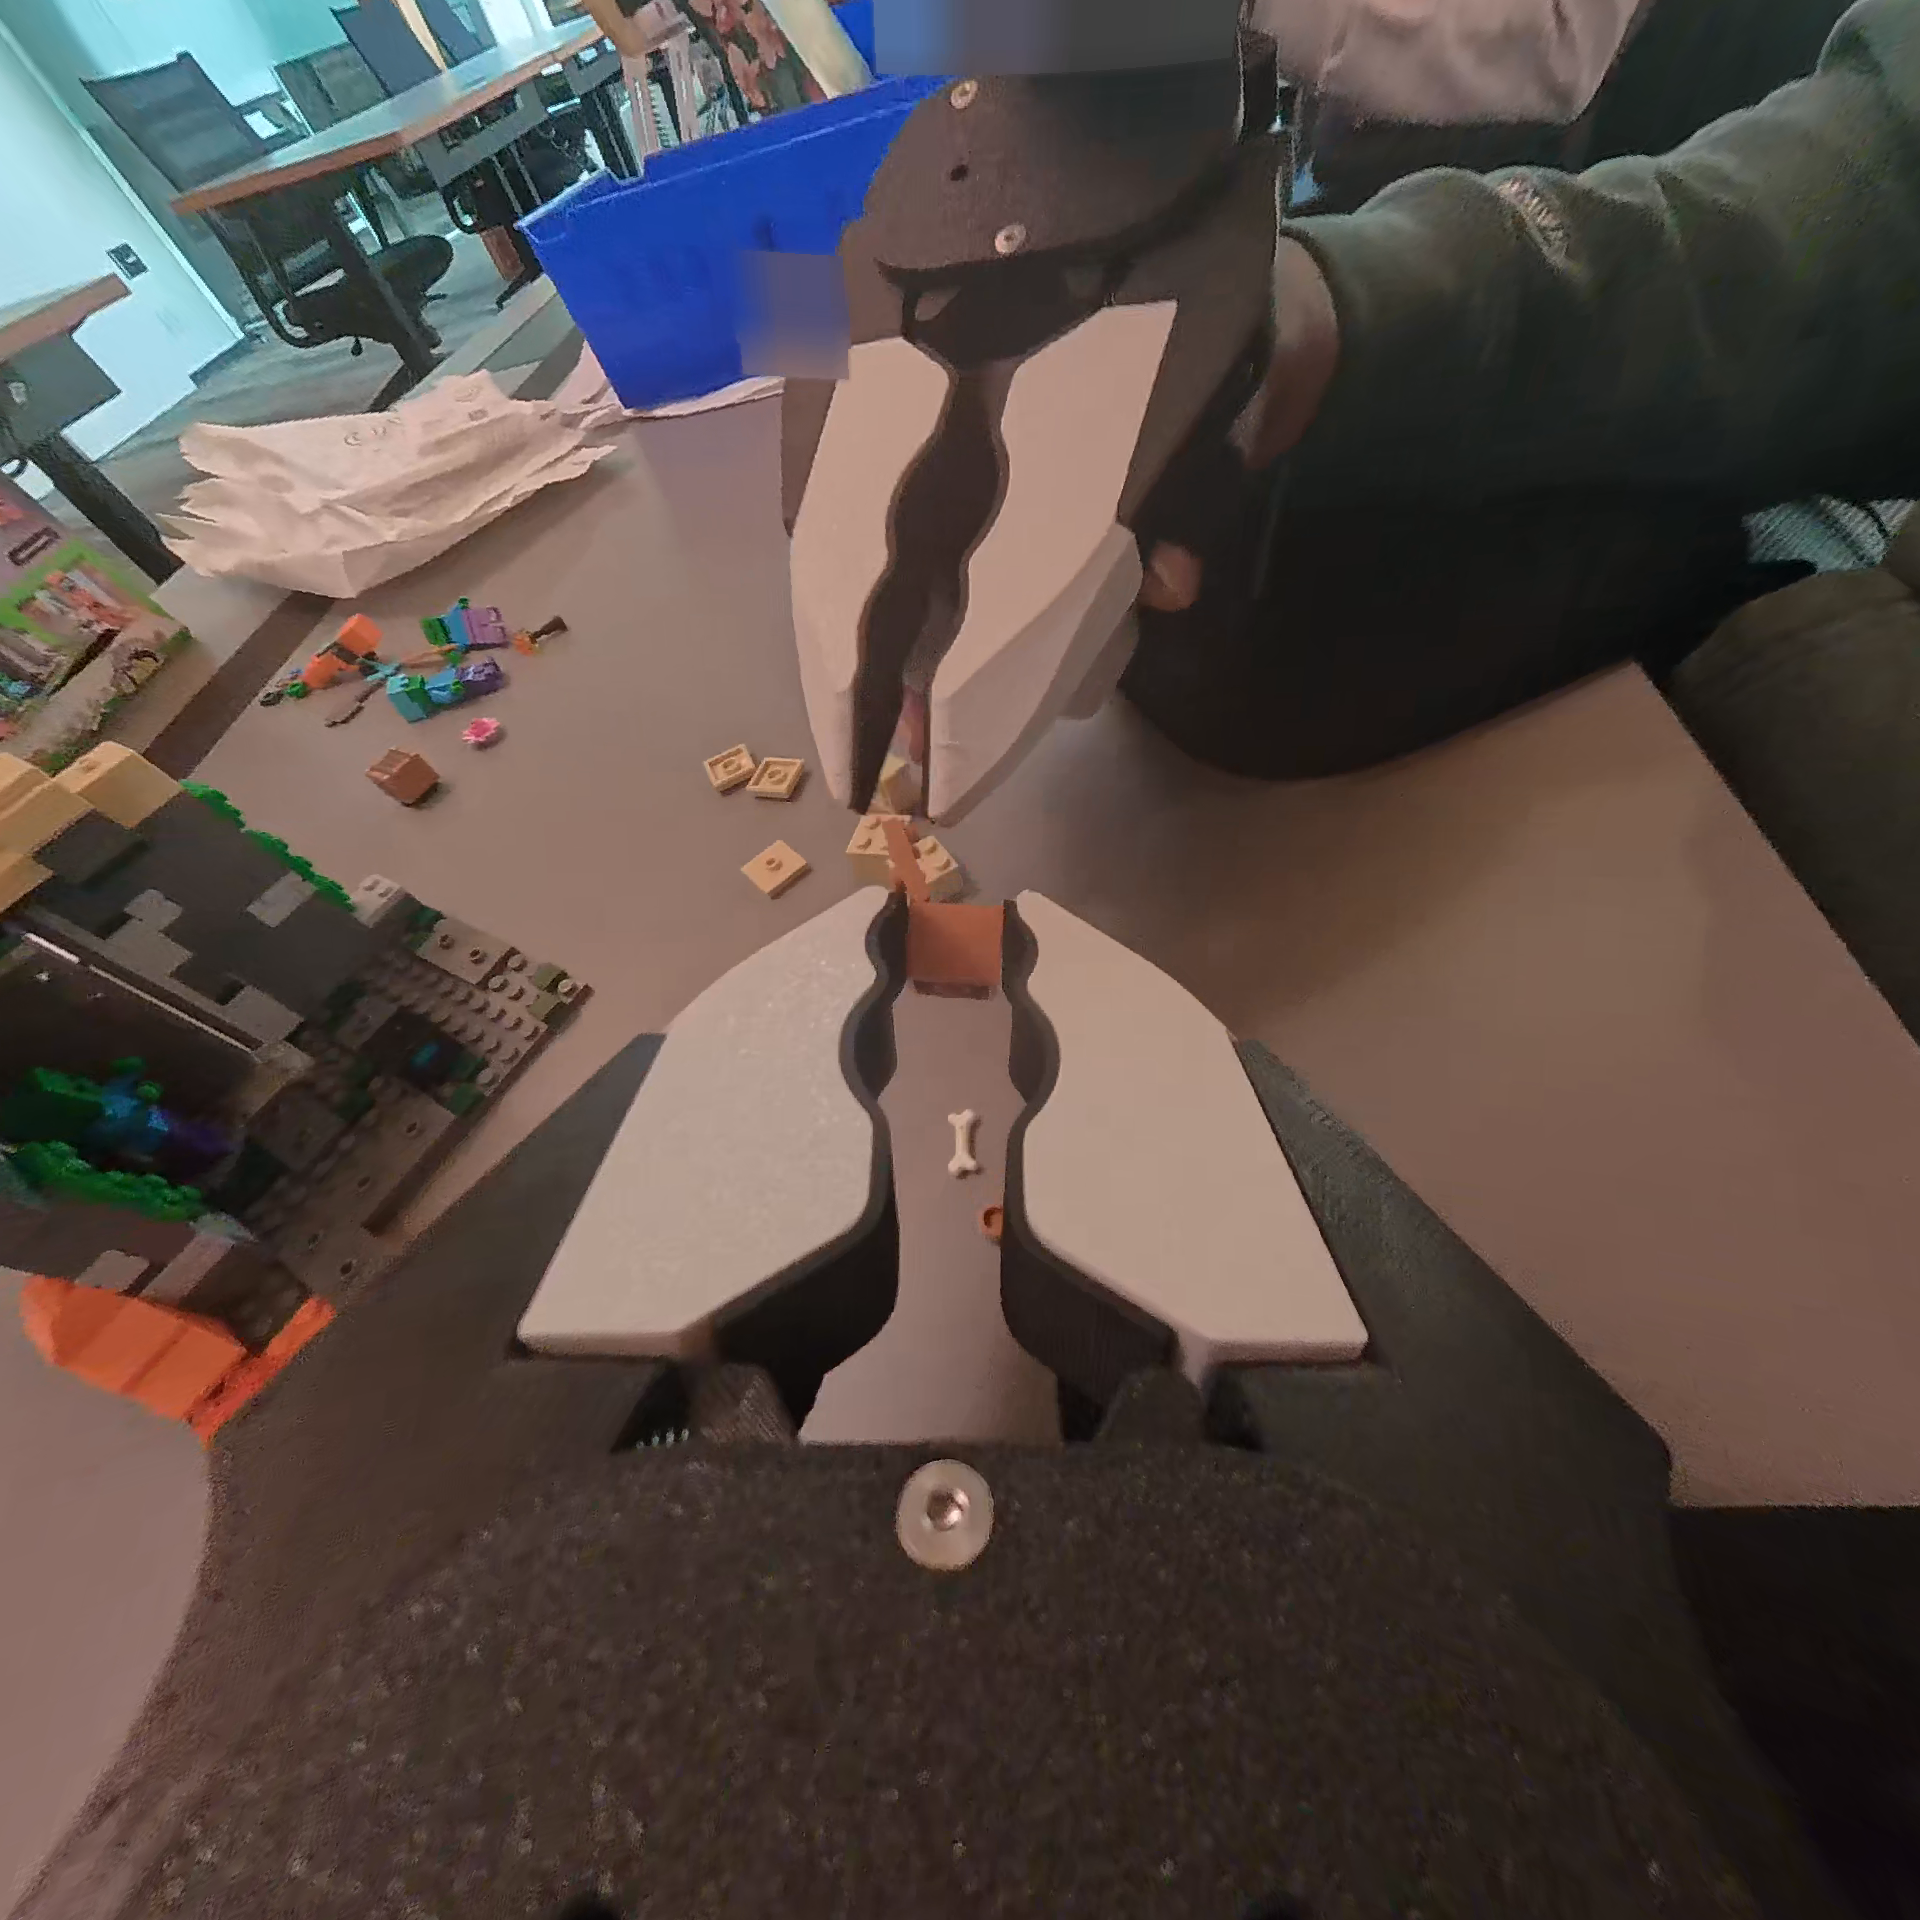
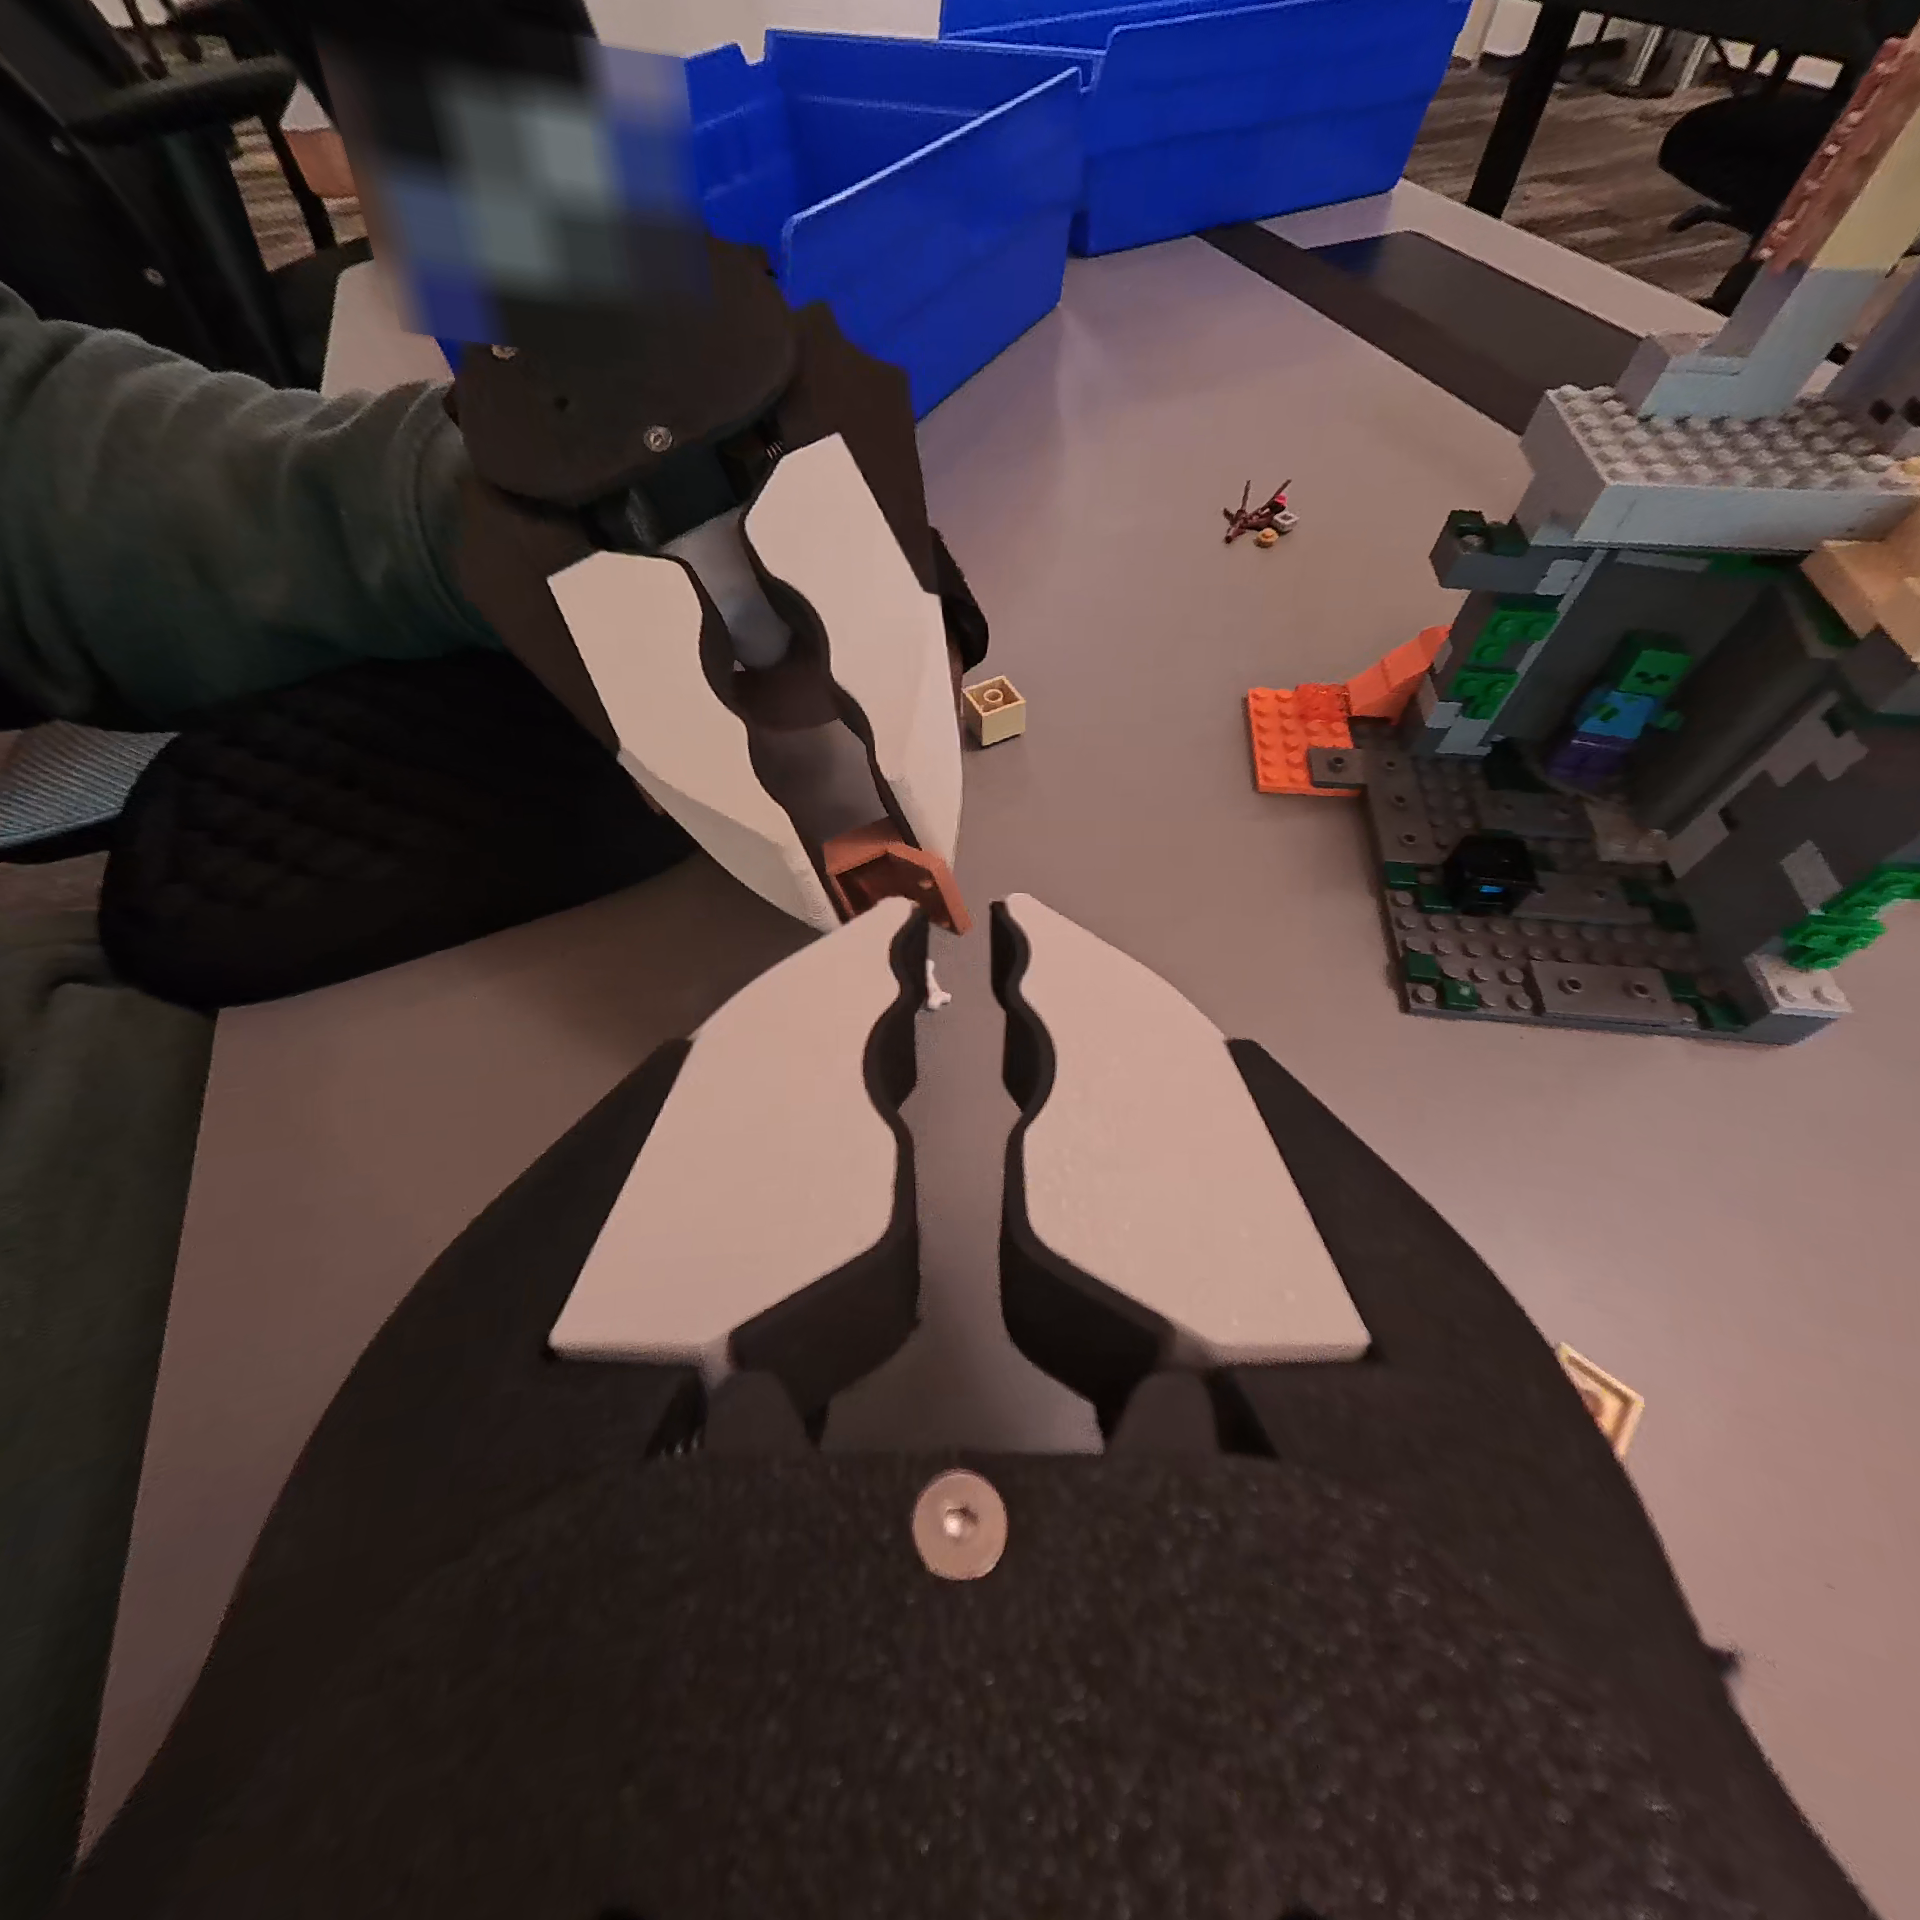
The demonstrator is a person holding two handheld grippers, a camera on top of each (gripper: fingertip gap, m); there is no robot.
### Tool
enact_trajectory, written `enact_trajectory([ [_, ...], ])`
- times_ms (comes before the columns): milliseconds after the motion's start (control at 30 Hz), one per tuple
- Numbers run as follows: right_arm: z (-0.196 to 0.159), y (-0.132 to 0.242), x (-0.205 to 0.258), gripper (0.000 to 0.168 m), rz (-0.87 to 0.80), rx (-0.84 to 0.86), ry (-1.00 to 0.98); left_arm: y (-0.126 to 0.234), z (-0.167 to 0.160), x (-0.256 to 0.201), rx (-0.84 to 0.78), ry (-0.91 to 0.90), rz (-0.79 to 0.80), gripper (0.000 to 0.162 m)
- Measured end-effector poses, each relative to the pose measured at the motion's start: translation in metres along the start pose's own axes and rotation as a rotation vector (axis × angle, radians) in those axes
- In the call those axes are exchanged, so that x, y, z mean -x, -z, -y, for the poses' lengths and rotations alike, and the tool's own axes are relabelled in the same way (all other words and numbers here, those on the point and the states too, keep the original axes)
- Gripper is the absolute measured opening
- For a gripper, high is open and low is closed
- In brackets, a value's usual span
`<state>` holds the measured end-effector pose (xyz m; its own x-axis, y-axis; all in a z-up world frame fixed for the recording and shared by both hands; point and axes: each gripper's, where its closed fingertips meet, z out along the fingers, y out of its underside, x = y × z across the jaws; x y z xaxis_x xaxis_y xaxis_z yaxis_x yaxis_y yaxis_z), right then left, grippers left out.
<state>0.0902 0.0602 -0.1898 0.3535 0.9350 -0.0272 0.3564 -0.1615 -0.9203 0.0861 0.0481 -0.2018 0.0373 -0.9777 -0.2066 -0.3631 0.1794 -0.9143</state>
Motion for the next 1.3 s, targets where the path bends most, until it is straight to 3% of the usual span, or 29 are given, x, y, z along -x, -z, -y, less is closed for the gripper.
enact_trajectory([
  [133, -0.001, -0.005, 0.01, 0.02, 0.031, 0.001, 0.059, 0.0, 0.003, -0.006, -0.01, -0.009, -0.031, 0.017],
  [233, -0.002, -0.008, 0.016, 0.006, 0.04, 0.019, 0.104, -0.001, 0.003, -0.012, -0.004, -0.045, -0.05, 0.017],
  [467, 0.018, 0.005, 0.013, 0.005, 0.082, -0.128, -0.034, 0.007, 0.015, -0.001, -0.101, 0.028, -0.033, 0.026],
  [567, 0.018, 0.005, 0.011, 0.005, 0.084, -0.14, -0.049, 0.008, 0.02, -0.002, -0.126, 0.028, -0.034, 0.018],
  [733, 0.014, 0.001, 0.008, 0.005, 0.039, -0.12, 0.007, 0.011, 0.024, -0.005, -0.154, 0.125, -0.098, 0.023],
  [833, 0.009, -0.004, 0.008, 0.005, 0.025, -0.094, 0.027, 0.012, 0.024, -0.001, -0.156, 0.165, -0.095, 0.016],
  [1033, 0.001, -0.01, 0.006, 0.006, 0.018, -0.047, 0.02, 0.011, 0.011, 0.001, -0.003, 0.072, -0.069, 0.016],
  [1100, -0.007, -0.013, 0.001, 0.007, -0.021, 0.006, 0.047, 0.014, 0.0, 0.006, 0.143, -0.014, -0.046, 0.016],
  [1300, -0.013, -0.012, -0.007, 0.009, -0.065, 0.051, 0.074, 0.039, -0.034, 0.009, 0.644, -0.12, -0.198, 0.016],
])
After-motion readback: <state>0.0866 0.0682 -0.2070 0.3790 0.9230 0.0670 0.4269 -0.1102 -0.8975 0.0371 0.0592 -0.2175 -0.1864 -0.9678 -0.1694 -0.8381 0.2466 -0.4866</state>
